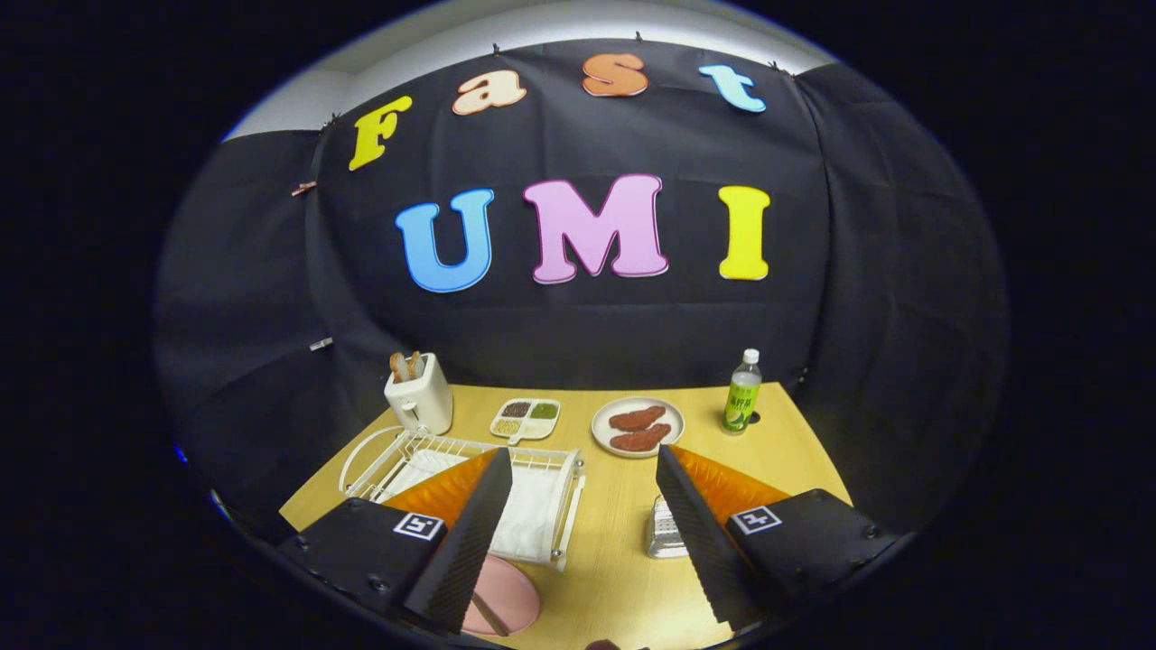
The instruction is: Take the plate from the dish rack, then take the spoon from the basket and place it into the plate.
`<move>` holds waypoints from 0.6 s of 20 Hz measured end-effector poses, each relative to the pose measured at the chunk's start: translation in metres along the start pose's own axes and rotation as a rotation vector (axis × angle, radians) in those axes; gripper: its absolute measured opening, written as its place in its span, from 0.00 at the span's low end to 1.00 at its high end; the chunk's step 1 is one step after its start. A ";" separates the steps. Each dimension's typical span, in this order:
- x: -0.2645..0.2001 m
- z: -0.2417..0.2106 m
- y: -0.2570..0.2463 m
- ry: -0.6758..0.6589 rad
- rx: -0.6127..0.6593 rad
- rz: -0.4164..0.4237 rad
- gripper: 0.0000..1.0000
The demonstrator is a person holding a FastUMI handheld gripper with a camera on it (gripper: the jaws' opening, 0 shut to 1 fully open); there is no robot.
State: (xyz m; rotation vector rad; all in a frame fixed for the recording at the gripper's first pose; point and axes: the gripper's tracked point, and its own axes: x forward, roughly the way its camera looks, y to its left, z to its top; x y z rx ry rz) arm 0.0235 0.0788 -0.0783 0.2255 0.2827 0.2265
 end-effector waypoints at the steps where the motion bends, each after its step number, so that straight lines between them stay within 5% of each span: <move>1: -0.005 0.004 -0.003 -0.018 -0.014 -0.007 0.99; 12: -0.012 0.024 0.002 -0.084 -0.038 0.034 0.99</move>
